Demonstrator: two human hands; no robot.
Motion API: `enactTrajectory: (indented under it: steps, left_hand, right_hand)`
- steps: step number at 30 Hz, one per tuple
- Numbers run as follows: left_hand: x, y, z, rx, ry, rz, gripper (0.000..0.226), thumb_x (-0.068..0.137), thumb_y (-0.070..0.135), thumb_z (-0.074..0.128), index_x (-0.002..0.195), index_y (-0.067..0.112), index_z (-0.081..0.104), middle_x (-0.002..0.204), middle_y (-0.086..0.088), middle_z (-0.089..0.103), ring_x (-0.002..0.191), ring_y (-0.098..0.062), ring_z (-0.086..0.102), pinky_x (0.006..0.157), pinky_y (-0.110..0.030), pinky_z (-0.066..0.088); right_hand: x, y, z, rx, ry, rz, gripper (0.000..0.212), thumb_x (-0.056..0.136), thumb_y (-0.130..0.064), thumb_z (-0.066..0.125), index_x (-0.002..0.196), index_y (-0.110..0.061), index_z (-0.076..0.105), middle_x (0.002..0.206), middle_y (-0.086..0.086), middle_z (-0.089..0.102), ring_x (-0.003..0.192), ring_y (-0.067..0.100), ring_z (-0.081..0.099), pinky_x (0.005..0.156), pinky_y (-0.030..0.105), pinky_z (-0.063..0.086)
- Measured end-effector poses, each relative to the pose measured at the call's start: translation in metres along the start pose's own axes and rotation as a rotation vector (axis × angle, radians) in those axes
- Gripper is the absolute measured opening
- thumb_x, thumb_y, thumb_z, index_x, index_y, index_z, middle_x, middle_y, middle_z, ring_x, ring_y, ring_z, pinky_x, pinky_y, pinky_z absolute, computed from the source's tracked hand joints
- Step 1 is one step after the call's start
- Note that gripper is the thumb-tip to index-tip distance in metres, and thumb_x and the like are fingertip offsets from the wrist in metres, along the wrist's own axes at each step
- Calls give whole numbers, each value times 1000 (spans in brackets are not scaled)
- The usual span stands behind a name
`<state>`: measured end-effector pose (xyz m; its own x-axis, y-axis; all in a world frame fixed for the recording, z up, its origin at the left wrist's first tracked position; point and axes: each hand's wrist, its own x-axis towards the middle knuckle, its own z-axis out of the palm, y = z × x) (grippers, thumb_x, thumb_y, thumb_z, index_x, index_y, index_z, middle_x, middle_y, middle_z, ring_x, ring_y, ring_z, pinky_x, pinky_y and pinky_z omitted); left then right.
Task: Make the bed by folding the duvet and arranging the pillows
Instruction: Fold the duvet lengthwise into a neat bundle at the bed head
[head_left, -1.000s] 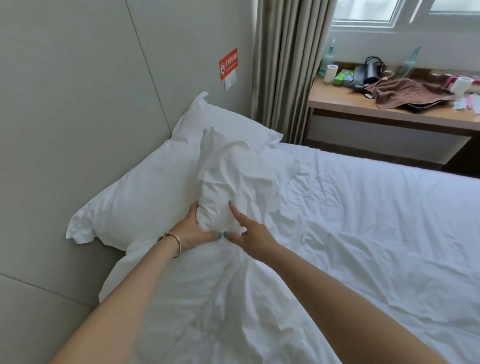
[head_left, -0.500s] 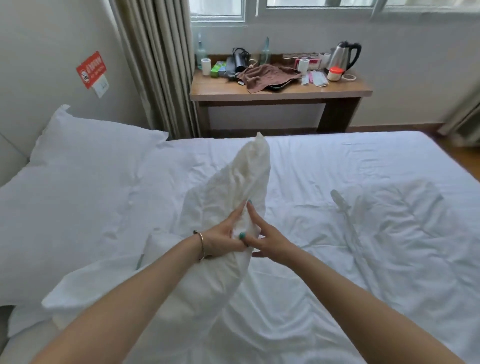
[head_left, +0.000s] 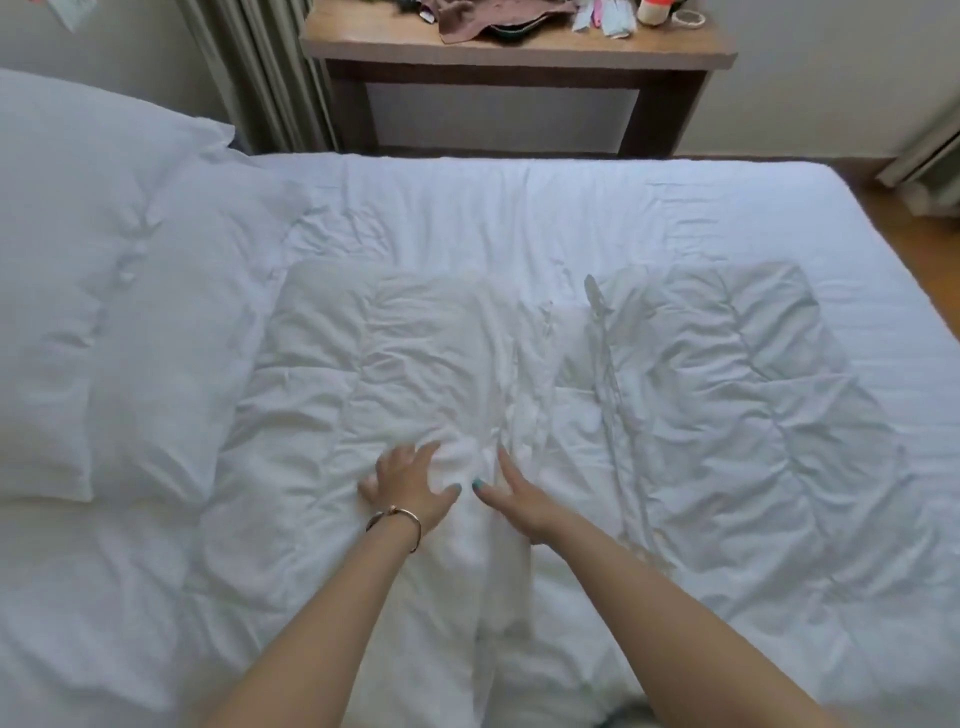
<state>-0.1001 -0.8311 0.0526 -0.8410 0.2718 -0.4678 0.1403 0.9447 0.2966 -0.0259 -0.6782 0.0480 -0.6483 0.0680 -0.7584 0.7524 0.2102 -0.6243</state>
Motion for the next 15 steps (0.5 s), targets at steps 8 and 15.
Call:
enactTrajectory:
  steps: [8, 15]
  left_hand:
    - [-52, -21, 64, 175, -51, -189, 118, 48, 94, 45, 141, 54, -17, 152, 1, -24, 138, -35, 1, 105, -60, 26]
    - [-21, -1, 73, 193, -140, 19, 72, 96, 41, 42, 151, 35, -4, 135, -13, 36, 112, -34, 50, 87, -40, 47]
  right_hand:
    - [8, 32, 27, 98, 166, 110, 132, 70, -52, 80, 145, -40, -28, 155, 17, 13, 140, 34, 29, 110, 43, 31]
    - [30, 21, 34, 77, 210, -118, 113, 79, -4, 65, 150, -41, -14, 146, 2, 40, 119, 23, 53, 90, 29, 50]
